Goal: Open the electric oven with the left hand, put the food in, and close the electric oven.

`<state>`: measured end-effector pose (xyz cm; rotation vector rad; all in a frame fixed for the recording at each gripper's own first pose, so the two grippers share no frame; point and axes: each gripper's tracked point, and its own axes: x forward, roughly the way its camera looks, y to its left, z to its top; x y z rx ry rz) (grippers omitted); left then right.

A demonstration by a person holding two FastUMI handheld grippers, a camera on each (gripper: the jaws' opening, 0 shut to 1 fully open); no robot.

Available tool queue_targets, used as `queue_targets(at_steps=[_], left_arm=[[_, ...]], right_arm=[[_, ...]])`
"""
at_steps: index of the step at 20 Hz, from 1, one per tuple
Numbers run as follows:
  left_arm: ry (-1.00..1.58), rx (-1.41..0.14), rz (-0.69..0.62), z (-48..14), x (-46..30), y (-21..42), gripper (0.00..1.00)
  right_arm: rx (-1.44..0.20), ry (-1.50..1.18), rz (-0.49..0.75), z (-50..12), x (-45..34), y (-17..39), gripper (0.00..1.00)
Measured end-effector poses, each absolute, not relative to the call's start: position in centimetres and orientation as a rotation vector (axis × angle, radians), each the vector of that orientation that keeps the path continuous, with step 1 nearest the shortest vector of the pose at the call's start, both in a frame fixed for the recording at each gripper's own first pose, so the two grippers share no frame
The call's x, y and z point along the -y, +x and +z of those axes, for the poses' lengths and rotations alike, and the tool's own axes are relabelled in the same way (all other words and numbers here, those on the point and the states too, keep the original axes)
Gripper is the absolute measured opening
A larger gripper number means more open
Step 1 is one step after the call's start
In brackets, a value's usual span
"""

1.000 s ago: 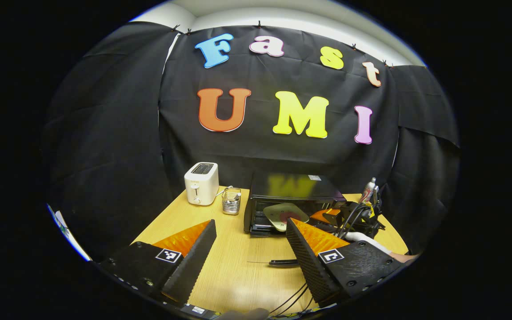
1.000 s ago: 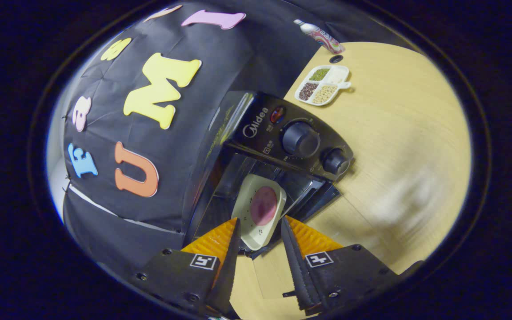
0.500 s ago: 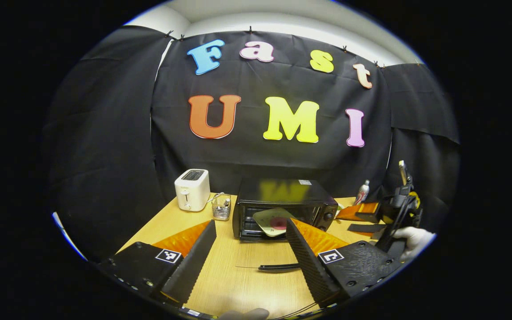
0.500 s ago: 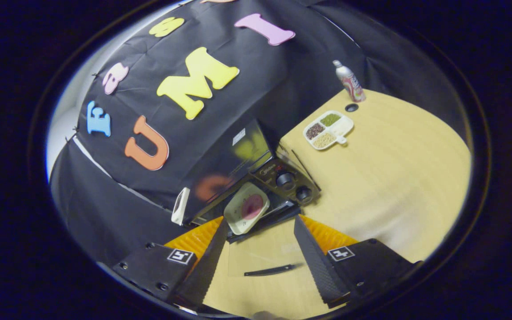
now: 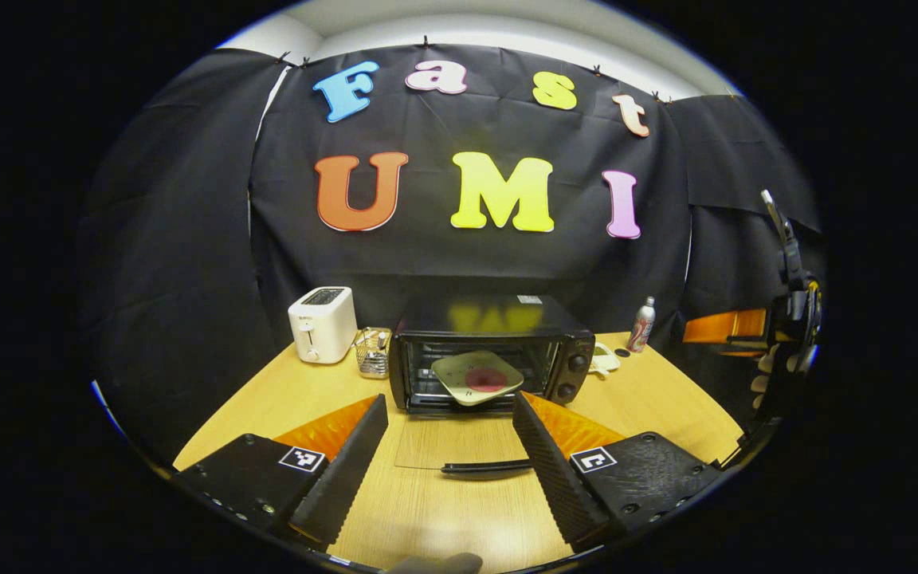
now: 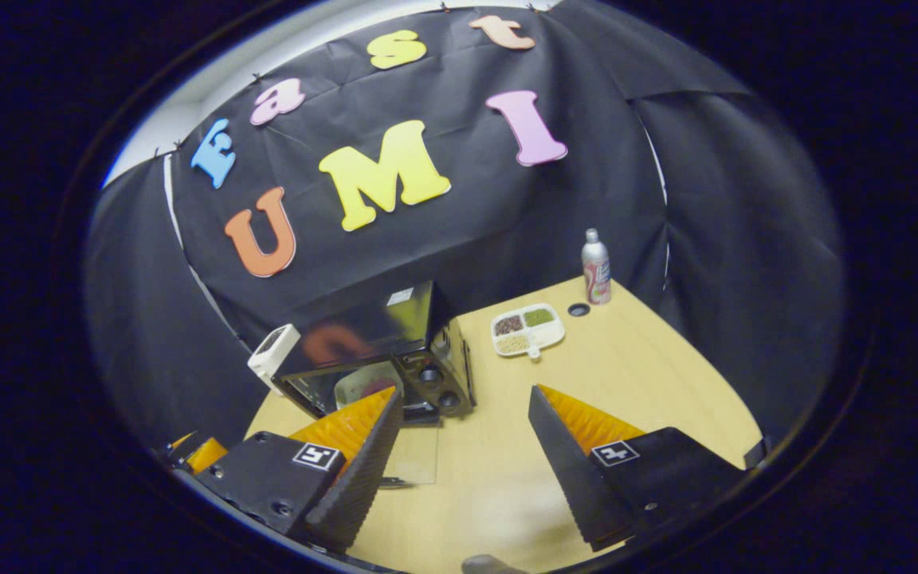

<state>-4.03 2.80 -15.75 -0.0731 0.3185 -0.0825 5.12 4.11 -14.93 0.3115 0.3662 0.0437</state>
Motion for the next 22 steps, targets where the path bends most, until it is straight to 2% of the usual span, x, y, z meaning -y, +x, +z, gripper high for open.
queue_targets(at_steps=[1,3,4,5,10,11,17,18,22], left_arm=[[-0.066,-0.331,-0.093,-16.5,-2.3,-4.1,0.96],[-0.041,-0.36,-0.109,-18.1,-1.3,-3.9,0.96],[-0.033,-0.376,-0.117,-19.0,-0.8,-4.0,0.96],[-0.033,-0.392,-0.124,-19.9,-0.4,-4.1,0.96],[-0.047,-0.506,-0.14,-25.1,1.7,-4.2,0.96],[-0.051,-0.531,-0.139,-26.3,1.9,-4.3,0.96],[-0.052,-0.687,-0.144,-33.5,3.5,-4.7,0.96],[-0.047,-0.7,-0.146,-34.3,3.8,-4.5,0.96],[-0.045,-0.74,-0.14,-36.7,4.4,-3.3,0.96]], right_arm=[[-0.343,0.265,0.038,-14.3,-3.4,4.6,0.95],[-0.316,0.196,0.037,-13.5,-2.7,3.5,1.0],[-0.308,0.171,0.034,-13.1,-2.4,2.9,1.0],[-0.297,0.158,0.033,-12.6,-2.1,2.5,0.96],[-0.277,0.088,0.027,-11.7,-0.9,0.8,1.0],[-0.274,0.085,0.025,-11.6,-0.7,0.5,0.96],[-0.292,0.1,-0.013,-11.5,1.0,-0.5,0.96],[-0.295,0.1,-0.02,-11.5,1.3,-0.6,1.0],[-0.301,0.096,-0.051,-11.4,2.4,-1.1,0.96]])
